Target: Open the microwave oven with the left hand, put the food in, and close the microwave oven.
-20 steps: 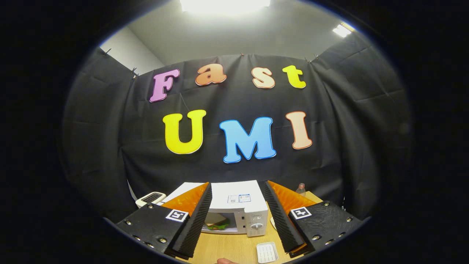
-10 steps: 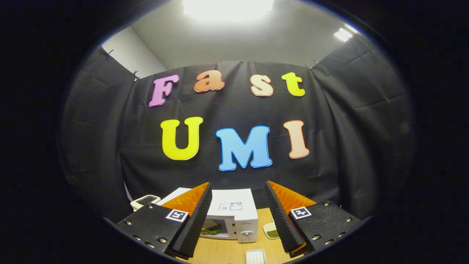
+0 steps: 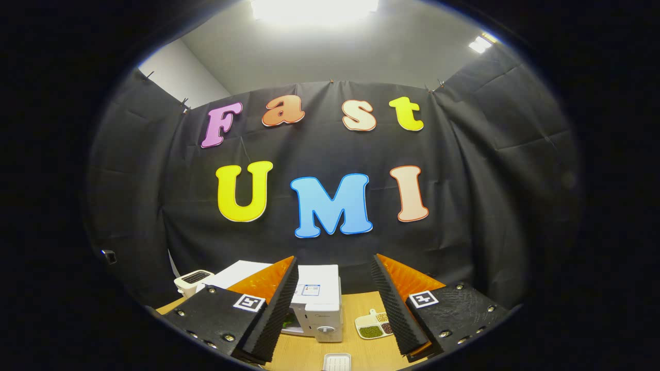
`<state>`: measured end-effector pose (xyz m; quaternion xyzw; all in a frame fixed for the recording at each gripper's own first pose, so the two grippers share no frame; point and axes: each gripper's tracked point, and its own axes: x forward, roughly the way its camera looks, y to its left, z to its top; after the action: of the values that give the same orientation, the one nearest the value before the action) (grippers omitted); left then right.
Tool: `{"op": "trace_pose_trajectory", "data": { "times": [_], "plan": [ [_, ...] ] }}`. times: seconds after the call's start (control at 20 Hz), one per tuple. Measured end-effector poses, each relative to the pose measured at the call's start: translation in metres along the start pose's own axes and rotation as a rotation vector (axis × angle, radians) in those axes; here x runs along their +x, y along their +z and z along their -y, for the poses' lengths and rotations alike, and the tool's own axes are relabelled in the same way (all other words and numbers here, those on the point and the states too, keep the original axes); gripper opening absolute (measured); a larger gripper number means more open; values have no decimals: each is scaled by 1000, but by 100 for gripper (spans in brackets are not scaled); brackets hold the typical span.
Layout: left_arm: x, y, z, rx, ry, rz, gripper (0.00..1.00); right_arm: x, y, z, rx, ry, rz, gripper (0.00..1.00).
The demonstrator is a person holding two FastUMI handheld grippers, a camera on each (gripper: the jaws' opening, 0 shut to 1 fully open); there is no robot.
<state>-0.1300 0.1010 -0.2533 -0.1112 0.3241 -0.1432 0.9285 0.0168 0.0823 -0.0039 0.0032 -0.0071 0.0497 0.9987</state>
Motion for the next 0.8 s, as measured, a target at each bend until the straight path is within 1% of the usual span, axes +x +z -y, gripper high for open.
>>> {"op": "trace_pose_trajectory", "data": {
  "times": [0.25, 0.3, 0.35, 0.4, 0.8],
  "plan": [
    [37, 10, 22, 22, -22, 1, 7, 5, -5, 17, -1, 16, -9, 86],
    [43, 11, 25, 24, -25, 2, 7, 6, -4, 21, -3, 14, -8, 86],
    [50, 13, 26, 24, -28, 2, 9, 8, -6, 26, -6, 8, -10, 86],
    [56, 15, 27, 23, -29, 3, 7, 6, -7, 30, -9, 2, -11, 86],
    [105, 44, 36, 23, -29, 39, 7, 12, -14, 64, -21, -26, -12, 86]
  ]
}}
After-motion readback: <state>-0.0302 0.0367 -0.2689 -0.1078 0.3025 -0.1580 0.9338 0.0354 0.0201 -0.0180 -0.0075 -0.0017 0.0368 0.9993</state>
